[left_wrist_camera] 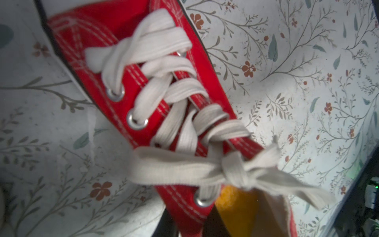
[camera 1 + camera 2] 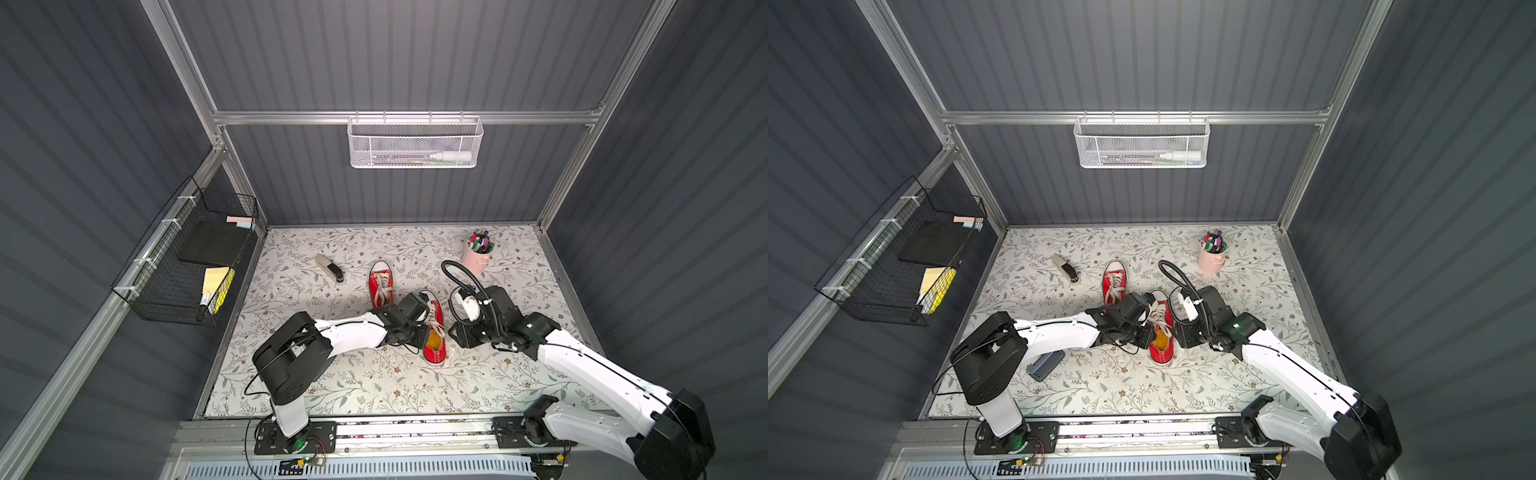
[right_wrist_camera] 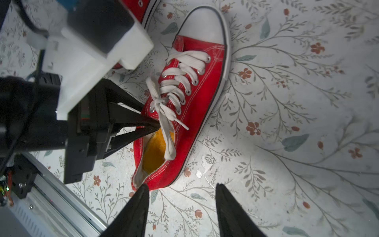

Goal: Remove the insole from the shoe
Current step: Untie the shoelace on the shoe.

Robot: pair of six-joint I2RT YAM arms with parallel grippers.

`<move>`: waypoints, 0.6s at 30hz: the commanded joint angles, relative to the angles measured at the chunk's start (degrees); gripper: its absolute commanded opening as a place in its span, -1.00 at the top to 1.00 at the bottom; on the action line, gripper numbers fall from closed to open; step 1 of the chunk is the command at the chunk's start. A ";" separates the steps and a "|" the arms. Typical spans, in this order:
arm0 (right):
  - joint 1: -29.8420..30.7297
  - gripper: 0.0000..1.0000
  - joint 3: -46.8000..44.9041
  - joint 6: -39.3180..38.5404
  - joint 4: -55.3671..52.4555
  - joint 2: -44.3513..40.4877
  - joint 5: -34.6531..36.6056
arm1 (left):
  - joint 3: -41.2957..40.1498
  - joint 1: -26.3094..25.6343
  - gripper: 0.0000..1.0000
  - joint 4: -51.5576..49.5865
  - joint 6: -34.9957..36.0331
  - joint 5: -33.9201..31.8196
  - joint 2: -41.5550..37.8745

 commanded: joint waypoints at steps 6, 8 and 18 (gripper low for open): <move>-7.14 0.11 8.02 -26.84 -4.00 6.85 -13.14 | 1.06 1.71 0.81 2.26 14.76 -0.53 1.11; -9.26 0.12 8.87 -30.06 -5.30 7.23 -16.36 | 1.01 2.26 0.82 3.81 16.95 0.92 0.64; -8.28 0.09 5.14 -31.67 -3.07 10.05 -21.10 | 1.89 3.32 0.81 7.55 18.11 4.27 2.09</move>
